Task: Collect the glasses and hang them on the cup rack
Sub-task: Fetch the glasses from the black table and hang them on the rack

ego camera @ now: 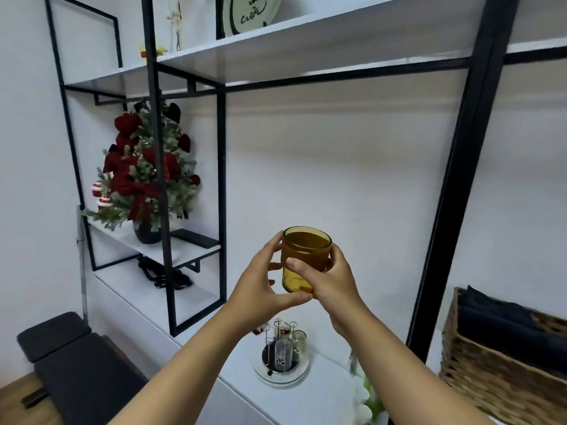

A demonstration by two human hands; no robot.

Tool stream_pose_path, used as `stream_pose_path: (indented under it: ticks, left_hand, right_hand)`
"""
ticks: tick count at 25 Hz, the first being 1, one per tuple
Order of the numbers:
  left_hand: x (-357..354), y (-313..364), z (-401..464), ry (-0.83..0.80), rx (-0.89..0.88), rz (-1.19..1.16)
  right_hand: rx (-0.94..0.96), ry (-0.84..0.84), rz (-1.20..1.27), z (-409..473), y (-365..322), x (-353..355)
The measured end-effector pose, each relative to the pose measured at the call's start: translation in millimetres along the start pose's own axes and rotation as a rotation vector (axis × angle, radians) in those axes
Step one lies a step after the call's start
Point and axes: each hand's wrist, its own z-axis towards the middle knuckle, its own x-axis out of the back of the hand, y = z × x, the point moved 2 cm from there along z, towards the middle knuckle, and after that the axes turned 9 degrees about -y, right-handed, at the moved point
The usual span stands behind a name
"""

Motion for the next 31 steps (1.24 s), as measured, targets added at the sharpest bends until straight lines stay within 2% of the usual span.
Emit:
stream_pose_path:
  ticks: [4, 9, 17, 21, 26, 31]
  left_hand:
    - [9, -50, 55, 0.035, 0.019, 0.001]
    - [16, -114, 132, 0.194, 0.056, -0.061]
    - [72, -189, 224, 0.351, 0.055, -0.025]
    - [83, -243, 252, 0.318, 0.046, -0.115]
    - [93, -326, 282, 0.195, 0.027, -0.198]
    - [100, -380, 300, 0.123, 0.033, -0.273]
  right_hand:
    - [0.010, -0.017, 0.013, 71, 38, -6]
    - [0.021, -0.051, 0.001, 175, 79, -20]
    - [0.037, -0.072, 0.086, 295, 113, -65]
    - [0.035, -0.013, 0.055, 330, 141, -85]
    - [0.064, 0.102, -0.124, 370, 178, -112]
    - [-0.018, 0.179, -0.161, 386, 209, -131]
